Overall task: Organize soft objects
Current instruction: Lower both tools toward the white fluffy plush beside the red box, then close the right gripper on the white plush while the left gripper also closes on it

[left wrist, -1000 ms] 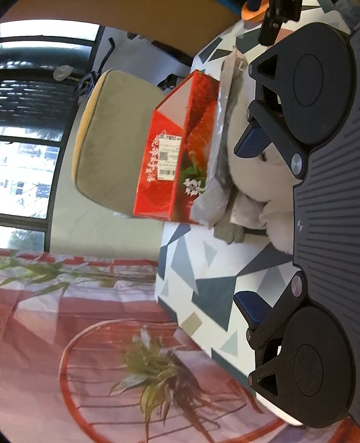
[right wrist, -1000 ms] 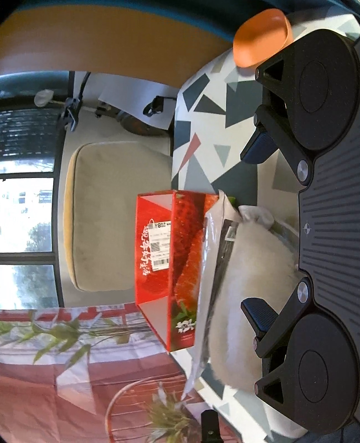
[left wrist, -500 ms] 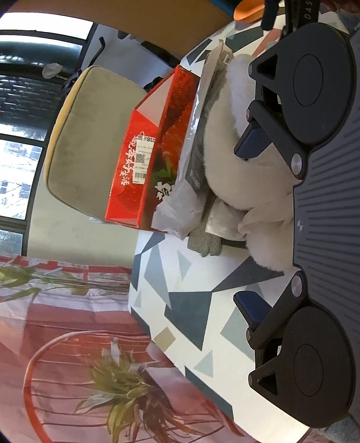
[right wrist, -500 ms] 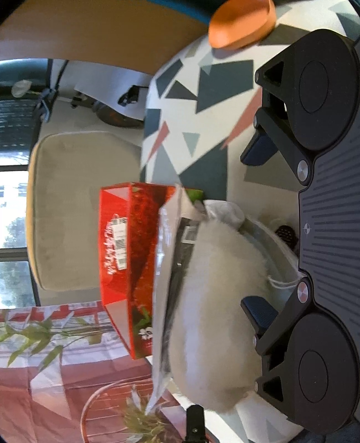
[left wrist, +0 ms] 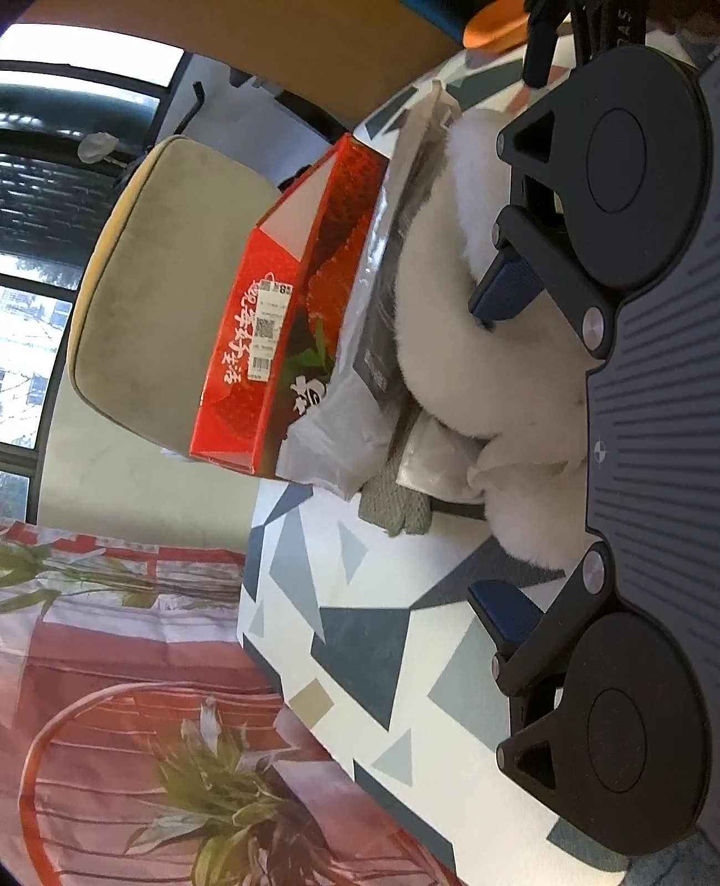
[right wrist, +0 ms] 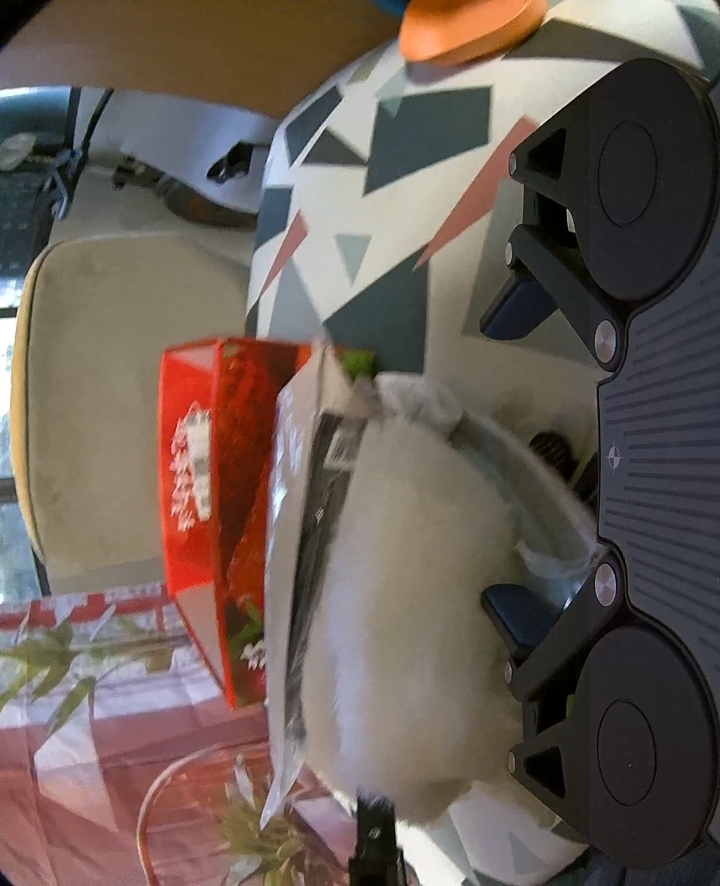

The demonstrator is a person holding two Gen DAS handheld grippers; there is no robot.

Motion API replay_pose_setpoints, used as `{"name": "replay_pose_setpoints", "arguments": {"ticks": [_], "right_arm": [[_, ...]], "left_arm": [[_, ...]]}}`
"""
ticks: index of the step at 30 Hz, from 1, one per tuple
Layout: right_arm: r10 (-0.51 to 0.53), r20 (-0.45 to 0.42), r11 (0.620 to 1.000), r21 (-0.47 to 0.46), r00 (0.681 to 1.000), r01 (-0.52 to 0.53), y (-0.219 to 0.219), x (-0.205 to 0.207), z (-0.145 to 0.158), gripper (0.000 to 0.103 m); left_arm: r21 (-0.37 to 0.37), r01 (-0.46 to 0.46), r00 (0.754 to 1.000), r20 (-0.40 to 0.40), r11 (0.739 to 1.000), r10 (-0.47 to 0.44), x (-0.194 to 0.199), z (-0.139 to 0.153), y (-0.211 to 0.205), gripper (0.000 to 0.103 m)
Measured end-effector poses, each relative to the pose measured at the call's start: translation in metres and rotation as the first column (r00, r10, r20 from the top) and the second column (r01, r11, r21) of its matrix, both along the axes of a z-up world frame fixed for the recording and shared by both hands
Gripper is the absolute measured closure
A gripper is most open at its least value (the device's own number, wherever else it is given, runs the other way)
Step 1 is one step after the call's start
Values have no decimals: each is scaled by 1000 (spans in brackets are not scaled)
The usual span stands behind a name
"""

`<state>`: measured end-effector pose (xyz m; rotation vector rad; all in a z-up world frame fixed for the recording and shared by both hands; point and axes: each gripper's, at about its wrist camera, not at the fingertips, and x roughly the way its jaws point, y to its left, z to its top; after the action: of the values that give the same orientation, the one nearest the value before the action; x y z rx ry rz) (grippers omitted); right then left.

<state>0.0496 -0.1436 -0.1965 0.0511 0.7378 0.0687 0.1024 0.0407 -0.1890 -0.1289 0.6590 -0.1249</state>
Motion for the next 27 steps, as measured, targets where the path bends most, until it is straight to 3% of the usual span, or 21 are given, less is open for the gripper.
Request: {"name": "replay_pose_setpoints", "arguments": {"ticks": [5,9,14,19,22,27], "right_arm": [[44,25,998,44,999,-45,3,16,9,9],[23,9,994,105,1000,-24,-4,25,13,9],[-32,1,980,196,1000,31,-14,36,19,9],[-107,-50,937,329,993,118,-23,56,15,9],[-108,-74,934,334,991,127,-19,65,12,9],[-72,-118,967,236,990,98,-2,64,5,10]], "left_arm": [[-55,35,999,20,998,-34,8,8,5,22],[-65,71,997,0,995,-71,19,9,1,24],[-5,126,991,-43,992,-126,31,-1,-18,24],[26,150,988,-47,988,-149,28,-11,-24,25],[25,150,988,-46,988,-148,25,-14,-20,24],[11,129,990,-59,992,-129,26,-17,-15,24]]}}
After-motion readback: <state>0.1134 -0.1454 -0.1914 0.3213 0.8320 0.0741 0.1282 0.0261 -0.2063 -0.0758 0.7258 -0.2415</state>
